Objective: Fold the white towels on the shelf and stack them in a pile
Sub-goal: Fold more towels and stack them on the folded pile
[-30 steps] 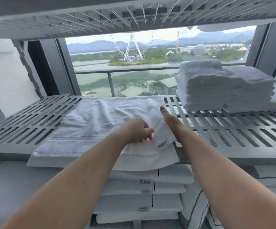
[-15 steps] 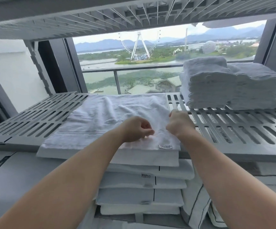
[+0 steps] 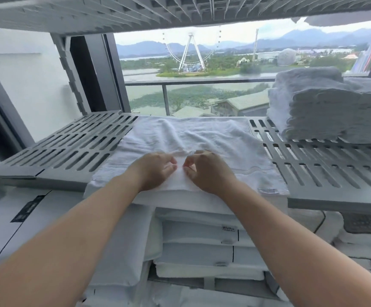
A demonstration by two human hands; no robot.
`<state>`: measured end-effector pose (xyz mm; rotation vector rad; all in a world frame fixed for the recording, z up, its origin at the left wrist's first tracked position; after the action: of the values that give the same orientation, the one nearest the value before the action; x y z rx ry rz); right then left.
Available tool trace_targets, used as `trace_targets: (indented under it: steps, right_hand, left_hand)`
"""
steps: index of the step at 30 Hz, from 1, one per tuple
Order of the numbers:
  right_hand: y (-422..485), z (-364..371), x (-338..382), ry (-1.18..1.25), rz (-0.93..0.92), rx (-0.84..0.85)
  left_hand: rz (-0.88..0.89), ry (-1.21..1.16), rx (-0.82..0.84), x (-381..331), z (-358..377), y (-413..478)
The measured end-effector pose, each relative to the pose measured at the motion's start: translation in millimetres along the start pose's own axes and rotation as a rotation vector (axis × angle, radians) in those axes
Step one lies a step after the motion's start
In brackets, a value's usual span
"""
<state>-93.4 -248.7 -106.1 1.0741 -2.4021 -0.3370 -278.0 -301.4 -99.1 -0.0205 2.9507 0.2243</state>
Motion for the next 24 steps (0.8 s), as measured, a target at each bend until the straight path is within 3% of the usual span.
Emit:
trace_targets:
  steps: [6, 12, 18, 24]
  right_hand:
    - [38, 35, 62, 0.043, -0.099, -0.034]
    - [52, 74, 92, -0.005, -0.035, 0.321]
    - [44, 84, 102, -0.042, -0.089, 0.142]
    - [27, 87, 112, -0.105, -0.269, 0.038]
  left_hand:
    - [-0.044, -0.025, -0.038, 80, -10, -26]
    - [0.015, -0.019, -0.104, 130, -19, -27]
    - [0.005, -0.156, -0.258, 150, -18, -22]
    - [-0.051, -0.210, -0.243, 156, -22, -10]
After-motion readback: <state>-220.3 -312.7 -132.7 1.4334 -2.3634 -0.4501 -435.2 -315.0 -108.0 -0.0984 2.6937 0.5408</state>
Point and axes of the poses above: each hand's wrist, its own y-axis towards the middle knuckle, its own z-axis out of the palm, x = y × z, the point moved 1 cm from there along y, towards the middle knuckle, and after that the axes turned 3 degrees about y, right-handed, at the moved point
